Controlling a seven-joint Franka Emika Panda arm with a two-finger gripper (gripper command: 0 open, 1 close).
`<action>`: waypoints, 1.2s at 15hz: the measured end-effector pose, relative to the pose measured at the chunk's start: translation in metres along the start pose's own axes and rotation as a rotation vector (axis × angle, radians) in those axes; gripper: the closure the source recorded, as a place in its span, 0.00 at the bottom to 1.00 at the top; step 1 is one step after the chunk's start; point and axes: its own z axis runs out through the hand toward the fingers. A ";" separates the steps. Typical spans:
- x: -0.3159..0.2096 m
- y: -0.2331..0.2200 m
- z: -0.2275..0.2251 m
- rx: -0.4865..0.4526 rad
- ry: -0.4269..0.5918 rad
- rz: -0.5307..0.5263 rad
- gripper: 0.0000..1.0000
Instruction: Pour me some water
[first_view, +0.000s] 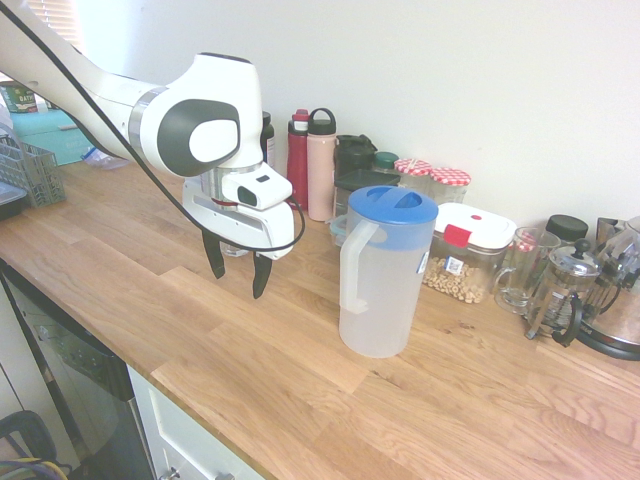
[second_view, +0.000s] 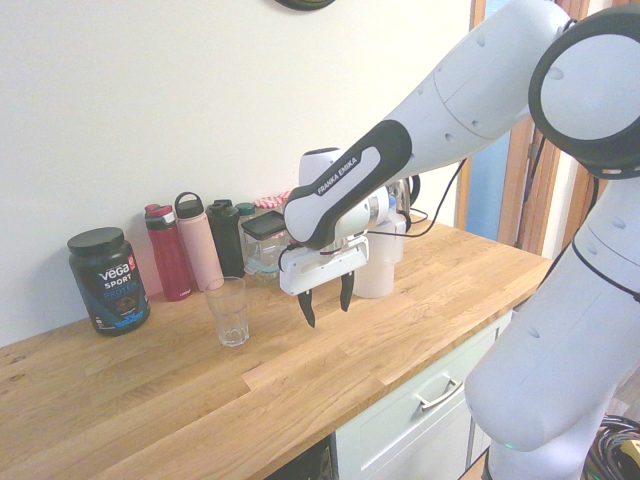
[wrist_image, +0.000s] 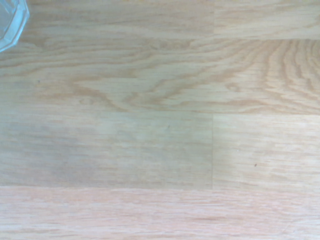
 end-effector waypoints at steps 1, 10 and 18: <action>0.000 0.000 0.001 -0.001 -0.001 0.000 0.00; 0.021 0.000 -0.130 0.031 0.079 0.044 0.00; 0.083 0.070 -0.207 0.003 0.065 0.026 0.00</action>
